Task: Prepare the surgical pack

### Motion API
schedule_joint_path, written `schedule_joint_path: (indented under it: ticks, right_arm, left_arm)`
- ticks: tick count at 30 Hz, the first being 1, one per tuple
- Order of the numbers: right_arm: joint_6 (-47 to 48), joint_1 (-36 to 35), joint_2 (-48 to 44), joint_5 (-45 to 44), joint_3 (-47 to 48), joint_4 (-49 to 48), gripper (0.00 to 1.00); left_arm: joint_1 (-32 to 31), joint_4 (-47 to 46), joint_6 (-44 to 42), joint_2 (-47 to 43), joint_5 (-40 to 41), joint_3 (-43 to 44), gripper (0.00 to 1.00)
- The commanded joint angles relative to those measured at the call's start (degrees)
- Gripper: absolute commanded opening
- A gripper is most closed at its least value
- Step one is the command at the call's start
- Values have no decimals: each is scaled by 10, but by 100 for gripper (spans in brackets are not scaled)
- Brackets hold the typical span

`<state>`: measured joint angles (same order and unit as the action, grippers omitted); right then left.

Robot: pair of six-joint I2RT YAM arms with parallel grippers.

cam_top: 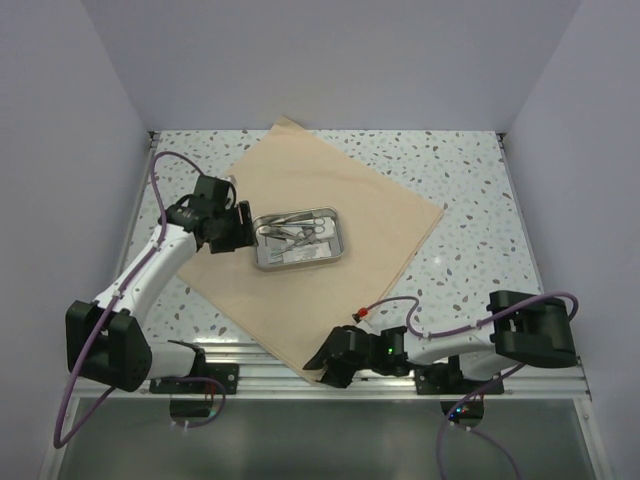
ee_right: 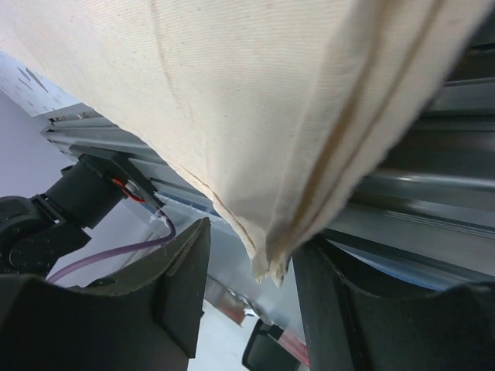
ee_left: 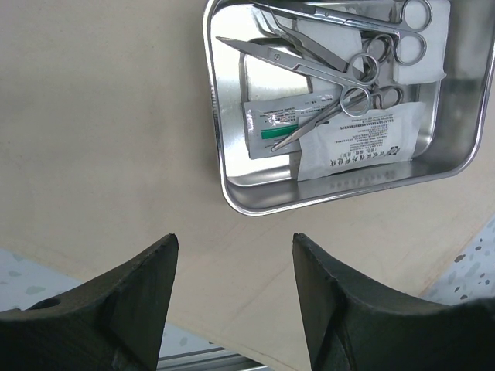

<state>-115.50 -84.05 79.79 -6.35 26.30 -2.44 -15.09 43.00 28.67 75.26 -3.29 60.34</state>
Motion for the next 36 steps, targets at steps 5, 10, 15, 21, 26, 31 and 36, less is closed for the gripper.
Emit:
schedule_joint_path:
  ticks: [5, 10, 15, 21, 26, 31, 36]
  right_arm:
    - [-32, 0, 31, -38, 4, 35, 40]
    - [-29, 0, -25, -62, 17, 130, 29]
    - [-6, 6, -44, -78, 10, 130, 0]
    - [33, 20, -36, -50, 34, 150, 26]
    - [27, 20, -8, -24, 40, 146, 54]
    - [32, 20, 39, -7, 54, 106, 55]
    - [27, 20, 73, 6, 61, 74, 52]
  left_arm:
    - [-4, 8, -18, 5, -8, 25, 65]
    - [-4, 9, -20, 6, -6, 27, 65]
    - [-4, 7, -26, 8, -2, 27, 65]
    - [-4, 10, -34, 16, 4, 29, 65]
    - [-4, 5, -34, 18, -2, 27, 65]
    - [-3, 2, -34, 20, -8, 25, 65]
    - [-4, 5, -43, 20, -5, 29, 65]
